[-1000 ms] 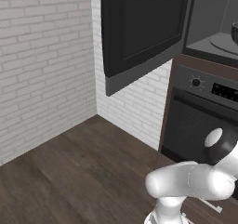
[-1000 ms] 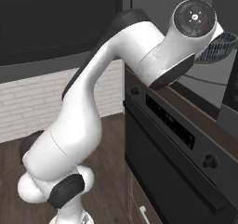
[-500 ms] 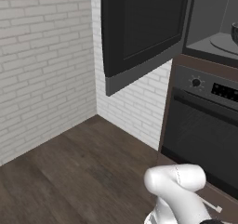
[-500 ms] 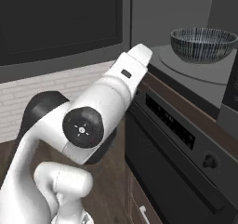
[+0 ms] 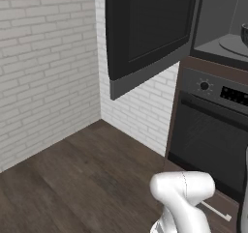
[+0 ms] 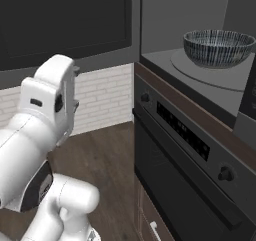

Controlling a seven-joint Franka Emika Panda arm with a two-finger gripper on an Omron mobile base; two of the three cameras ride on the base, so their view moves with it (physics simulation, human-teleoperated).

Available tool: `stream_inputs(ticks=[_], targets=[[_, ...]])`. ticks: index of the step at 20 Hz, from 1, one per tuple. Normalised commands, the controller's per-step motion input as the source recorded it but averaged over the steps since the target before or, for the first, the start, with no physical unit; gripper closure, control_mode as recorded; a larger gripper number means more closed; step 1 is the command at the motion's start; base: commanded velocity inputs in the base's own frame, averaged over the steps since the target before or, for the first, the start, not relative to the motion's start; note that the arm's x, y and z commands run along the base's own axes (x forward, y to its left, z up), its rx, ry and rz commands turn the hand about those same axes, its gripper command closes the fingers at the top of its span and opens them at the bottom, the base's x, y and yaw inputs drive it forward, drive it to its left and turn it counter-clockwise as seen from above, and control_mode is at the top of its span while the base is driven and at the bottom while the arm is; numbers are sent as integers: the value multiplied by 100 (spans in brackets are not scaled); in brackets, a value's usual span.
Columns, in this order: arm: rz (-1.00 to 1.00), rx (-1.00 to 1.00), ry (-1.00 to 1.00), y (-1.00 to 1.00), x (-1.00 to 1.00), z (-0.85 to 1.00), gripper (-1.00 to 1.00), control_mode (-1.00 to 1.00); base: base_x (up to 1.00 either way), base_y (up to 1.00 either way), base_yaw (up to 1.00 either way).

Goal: Pick the garlic from the sink and place it in the bowl. Then pick the bowl and place it in the microwave. Then close the microwave door and press the start button.

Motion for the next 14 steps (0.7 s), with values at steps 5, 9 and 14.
stream_inputs(ticks=[5,9,14], targets=[[0,-42,-3,100,-75,0,-100,-100,0,0,0],[0,-48,1,100,-36,-11,-100,-100,0,0,0],[-9,-37,-1,100,1,-26,-100,-100,0,0,0]])
